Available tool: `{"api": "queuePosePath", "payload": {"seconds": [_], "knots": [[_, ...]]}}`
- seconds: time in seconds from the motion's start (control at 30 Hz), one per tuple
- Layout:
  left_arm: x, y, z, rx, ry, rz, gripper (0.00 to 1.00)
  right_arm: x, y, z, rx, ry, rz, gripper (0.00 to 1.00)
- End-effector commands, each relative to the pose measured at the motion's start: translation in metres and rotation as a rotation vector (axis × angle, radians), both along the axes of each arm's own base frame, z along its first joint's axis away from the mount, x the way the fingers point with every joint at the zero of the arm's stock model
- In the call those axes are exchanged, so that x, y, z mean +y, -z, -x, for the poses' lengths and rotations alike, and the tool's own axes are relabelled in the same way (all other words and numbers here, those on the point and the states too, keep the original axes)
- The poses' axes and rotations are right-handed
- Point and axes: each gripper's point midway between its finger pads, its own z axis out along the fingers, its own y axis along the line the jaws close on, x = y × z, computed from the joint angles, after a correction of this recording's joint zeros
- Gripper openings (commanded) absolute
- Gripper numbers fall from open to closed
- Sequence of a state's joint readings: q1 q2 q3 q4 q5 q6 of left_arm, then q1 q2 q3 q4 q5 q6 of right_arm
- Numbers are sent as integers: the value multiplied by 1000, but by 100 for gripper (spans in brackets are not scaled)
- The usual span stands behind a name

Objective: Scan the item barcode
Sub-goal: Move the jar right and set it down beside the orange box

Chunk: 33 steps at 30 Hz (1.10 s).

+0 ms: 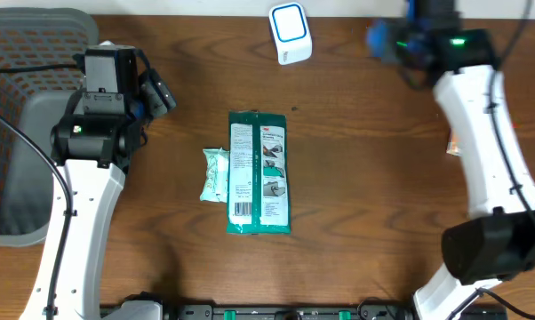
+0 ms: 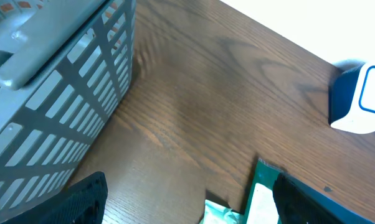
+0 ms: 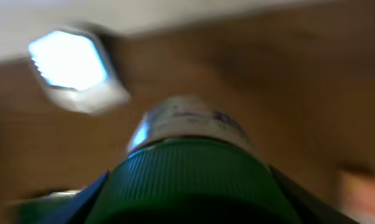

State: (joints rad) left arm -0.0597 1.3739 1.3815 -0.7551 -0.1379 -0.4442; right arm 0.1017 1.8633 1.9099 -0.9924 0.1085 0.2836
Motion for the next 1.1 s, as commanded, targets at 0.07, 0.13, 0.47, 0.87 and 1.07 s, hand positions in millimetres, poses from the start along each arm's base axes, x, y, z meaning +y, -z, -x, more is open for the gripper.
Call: {"api": "queuePosePath", "payload": {"seconds": [0.07,0.13,0.47,0.87,1.07], "knots": [[4,-5,-1,-11,-10,-16,85,-91,76,28,260,124,138,16],[4,-5,-1,-11,-10,-16,85,-111,101,35,302,166,117,17],[4,-5,-1,-11,-10,-16,85,-132,185,50,344,199,-108,19],[4,-5,-1,-11,-10,-16,85,-181,202,73,381,328,51,43],[4,-5,-1,-11,-10,-16,85,-173,186,57,330,302,18,99]]}}
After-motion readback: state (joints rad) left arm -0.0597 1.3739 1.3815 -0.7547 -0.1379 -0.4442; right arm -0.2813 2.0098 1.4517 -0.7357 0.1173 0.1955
